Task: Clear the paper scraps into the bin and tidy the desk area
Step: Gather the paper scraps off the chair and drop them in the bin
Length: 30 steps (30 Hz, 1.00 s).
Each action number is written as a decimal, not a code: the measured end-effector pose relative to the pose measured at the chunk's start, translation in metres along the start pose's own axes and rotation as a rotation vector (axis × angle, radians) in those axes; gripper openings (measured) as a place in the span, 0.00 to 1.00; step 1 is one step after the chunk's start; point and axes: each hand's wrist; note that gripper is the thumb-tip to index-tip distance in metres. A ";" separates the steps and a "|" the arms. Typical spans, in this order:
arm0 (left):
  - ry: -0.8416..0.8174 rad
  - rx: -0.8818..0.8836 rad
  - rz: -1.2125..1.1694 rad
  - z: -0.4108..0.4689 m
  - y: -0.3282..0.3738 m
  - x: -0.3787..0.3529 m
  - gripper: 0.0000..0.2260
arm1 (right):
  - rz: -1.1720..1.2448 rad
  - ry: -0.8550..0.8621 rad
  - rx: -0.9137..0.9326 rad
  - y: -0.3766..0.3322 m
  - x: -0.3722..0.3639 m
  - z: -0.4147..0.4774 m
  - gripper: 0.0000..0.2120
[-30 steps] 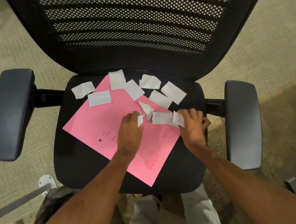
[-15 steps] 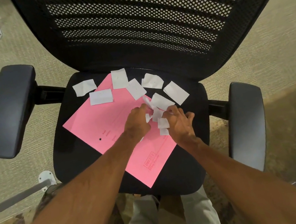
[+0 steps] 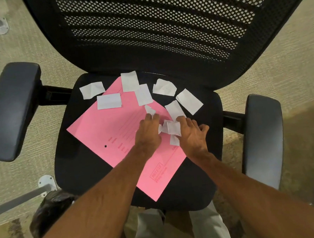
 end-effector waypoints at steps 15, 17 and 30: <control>0.174 0.011 -0.152 -0.024 -0.011 -0.002 0.25 | -0.084 -0.077 0.024 -0.004 0.009 0.014 0.27; 0.200 0.014 -0.173 -0.029 -0.014 -0.003 0.24 | -0.109 -0.040 0.013 -0.005 0.010 0.016 0.27; 0.258 0.141 -0.268 -0.055 -0.013 0.005 0.29 | -0.204 0.015 0.016 -0.007 0.034 0.028 0.23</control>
Point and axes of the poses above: each hand's wrist, its own z-axis towards the middle knuckle, its own x-axis out of the back of the hand, y = z × x, and after that the axes turned 4 degrees about -z, right-handed
